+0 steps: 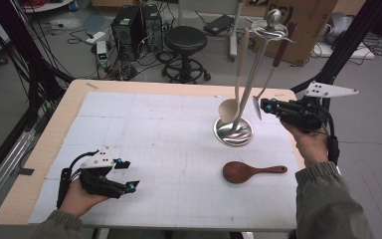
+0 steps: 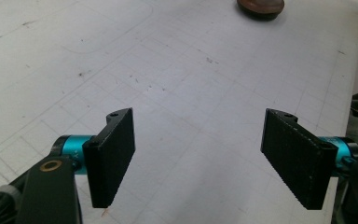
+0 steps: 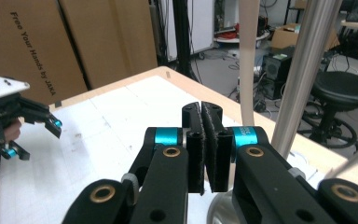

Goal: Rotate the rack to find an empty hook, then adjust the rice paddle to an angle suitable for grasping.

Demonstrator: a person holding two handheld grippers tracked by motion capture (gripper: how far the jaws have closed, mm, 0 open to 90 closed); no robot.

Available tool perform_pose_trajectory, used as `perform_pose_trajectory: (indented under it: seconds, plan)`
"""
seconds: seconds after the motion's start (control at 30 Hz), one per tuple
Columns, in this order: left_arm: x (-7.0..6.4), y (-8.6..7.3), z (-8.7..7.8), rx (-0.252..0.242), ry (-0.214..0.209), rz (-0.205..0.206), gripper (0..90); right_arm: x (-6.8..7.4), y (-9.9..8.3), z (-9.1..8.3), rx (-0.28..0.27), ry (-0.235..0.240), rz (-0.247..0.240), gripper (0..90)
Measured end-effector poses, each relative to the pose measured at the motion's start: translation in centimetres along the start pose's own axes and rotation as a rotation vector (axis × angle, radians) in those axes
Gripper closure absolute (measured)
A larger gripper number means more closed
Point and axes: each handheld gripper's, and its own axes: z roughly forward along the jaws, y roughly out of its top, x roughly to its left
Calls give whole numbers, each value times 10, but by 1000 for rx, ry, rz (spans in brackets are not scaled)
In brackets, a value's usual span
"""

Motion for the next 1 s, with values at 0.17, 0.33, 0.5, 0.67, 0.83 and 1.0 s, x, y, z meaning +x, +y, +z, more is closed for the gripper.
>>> perform_pose_trajectory:
  seconds: [0.17,0.33,0.5,0.67,0.83,1.0]
  plan:
    - [1,0,1,-3,-4,-2,265,-2,-18,0,13,-6,18,885]
    - [1,0,1,-4,-4,-3,265,-1,-32,-1,34,-17,40,890]
    - [1,0,2,4,-1,-1,265,-2,-44,-3,47,-31,49,892]
    - [0,0,3,5,5,-3,264,-2,-57,-5,68,-41,57,893]
    - [1,1,2,5,12,-4,258,-3,-71,-7,93,-48,73,893]
    - [1,1,3,8,18,-8,250,-4,-85,-7,116,-50,85,892]
